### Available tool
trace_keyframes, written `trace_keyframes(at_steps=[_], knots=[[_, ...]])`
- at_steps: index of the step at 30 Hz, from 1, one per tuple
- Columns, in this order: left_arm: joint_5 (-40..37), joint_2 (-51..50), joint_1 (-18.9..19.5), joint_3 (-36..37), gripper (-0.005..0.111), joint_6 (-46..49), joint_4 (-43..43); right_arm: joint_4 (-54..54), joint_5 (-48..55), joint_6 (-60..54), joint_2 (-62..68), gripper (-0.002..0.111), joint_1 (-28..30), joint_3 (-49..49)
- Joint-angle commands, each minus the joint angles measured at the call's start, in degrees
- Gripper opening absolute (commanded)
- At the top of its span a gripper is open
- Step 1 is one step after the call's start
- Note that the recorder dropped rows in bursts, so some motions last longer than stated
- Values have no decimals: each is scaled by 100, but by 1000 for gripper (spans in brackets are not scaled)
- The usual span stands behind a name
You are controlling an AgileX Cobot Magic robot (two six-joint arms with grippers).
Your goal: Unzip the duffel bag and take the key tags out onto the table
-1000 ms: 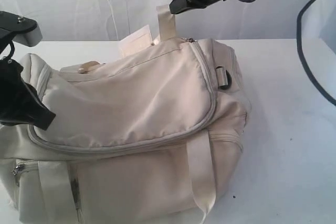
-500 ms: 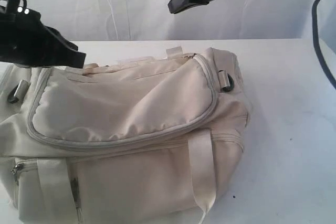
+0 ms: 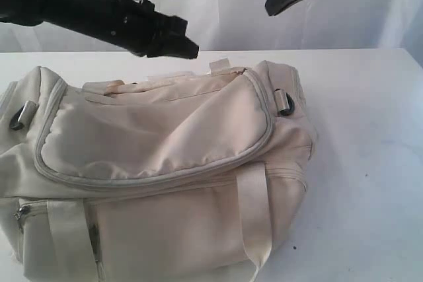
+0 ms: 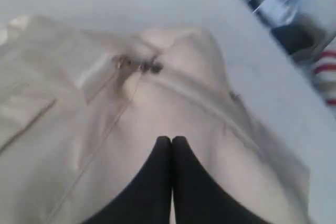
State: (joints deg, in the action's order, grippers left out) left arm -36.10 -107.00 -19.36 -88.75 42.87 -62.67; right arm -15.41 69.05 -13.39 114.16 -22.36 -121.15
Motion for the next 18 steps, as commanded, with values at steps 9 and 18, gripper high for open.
trace_keyframes(at_steps=[9, 18], knots=[[-589, -1705, 117, -1090, 71, 1353, -2211, 48, 91, 64, -930, 0, 17, 131], [213, -2116, -84, -1142, 72, 1268, -2683, 48, 91, 42, -1036, 0, 17, 268]])
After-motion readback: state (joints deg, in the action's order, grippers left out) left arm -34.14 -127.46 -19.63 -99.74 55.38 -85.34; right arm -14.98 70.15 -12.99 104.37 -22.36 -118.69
